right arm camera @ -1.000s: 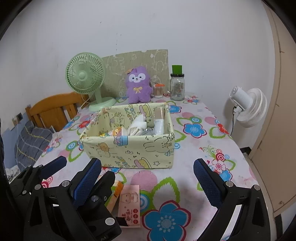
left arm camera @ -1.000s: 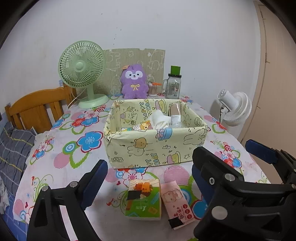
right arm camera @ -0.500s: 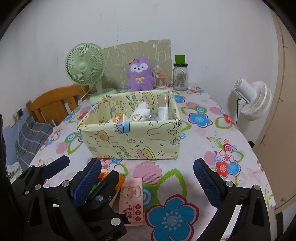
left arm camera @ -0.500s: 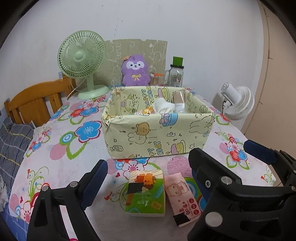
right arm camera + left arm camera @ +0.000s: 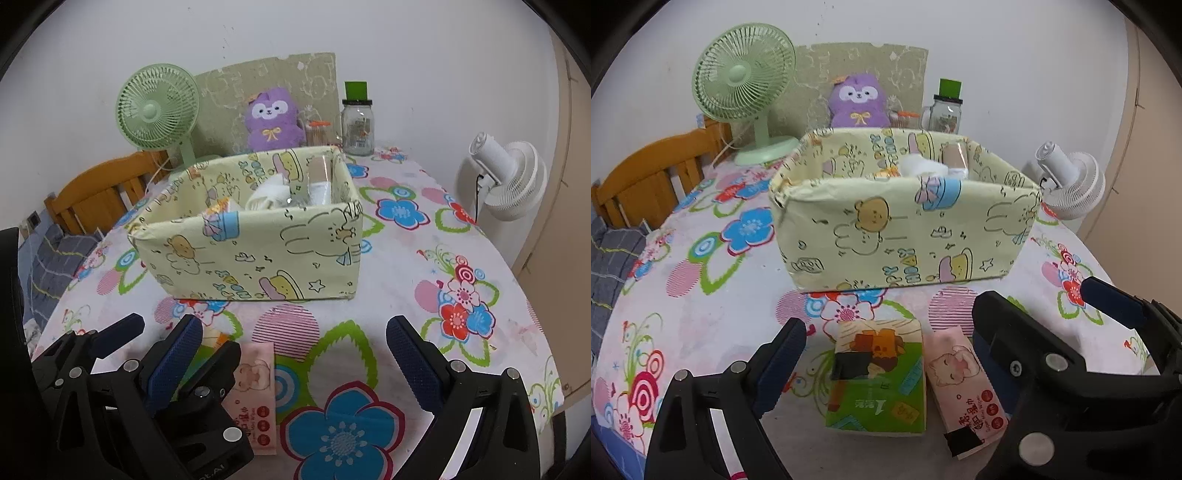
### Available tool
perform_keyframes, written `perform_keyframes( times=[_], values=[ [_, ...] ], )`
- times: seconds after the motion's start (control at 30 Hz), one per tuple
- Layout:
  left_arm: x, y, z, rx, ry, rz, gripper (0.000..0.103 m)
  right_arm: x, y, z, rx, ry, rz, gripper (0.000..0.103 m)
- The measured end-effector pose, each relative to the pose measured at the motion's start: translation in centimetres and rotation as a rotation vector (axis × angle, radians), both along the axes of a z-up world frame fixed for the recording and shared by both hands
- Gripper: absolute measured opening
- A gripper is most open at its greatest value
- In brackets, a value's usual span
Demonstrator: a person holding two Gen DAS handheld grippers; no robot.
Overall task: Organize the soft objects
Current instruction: 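Move both grippers down toward the two tissue packs in front of the basket, then grasp the green tissue pack with the left gripper while the right gripper approaches the pink pack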
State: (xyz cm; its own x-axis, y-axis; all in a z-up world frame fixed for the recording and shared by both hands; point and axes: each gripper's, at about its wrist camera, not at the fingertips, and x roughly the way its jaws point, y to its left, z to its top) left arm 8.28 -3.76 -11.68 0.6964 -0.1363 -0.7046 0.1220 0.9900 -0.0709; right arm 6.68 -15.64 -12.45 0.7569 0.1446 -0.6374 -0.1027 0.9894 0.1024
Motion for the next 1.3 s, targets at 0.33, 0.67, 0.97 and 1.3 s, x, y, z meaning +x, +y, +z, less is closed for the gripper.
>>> perform_keyframes(
  times=[0.33,0.67,0.97,1.3],
  values=[
    [0.7,0.1,-1.6,-0.010,0.049,-0.012,0.083,1.1,0.0,-1.2,-0.001,0.039,-0.004,0.101],
    [0.7,1.0,-2.6,-0.034,0.084,0.000,0.065,1.7,0.5,-1.9,-0.001,0.070,0.007,0.101],
    [-0.1,1.9,-2.6,0.000,0.083,0.008,0.053,1.6,1.8,-2.3,0.013,0.095,0.045,0.101],
    [-0.9,2.9,-2.7,0.032,0.078,0.029,0.053,1.4,2.6,-3.1,-0.007,0.144,0.048,0.092]
  ],
)
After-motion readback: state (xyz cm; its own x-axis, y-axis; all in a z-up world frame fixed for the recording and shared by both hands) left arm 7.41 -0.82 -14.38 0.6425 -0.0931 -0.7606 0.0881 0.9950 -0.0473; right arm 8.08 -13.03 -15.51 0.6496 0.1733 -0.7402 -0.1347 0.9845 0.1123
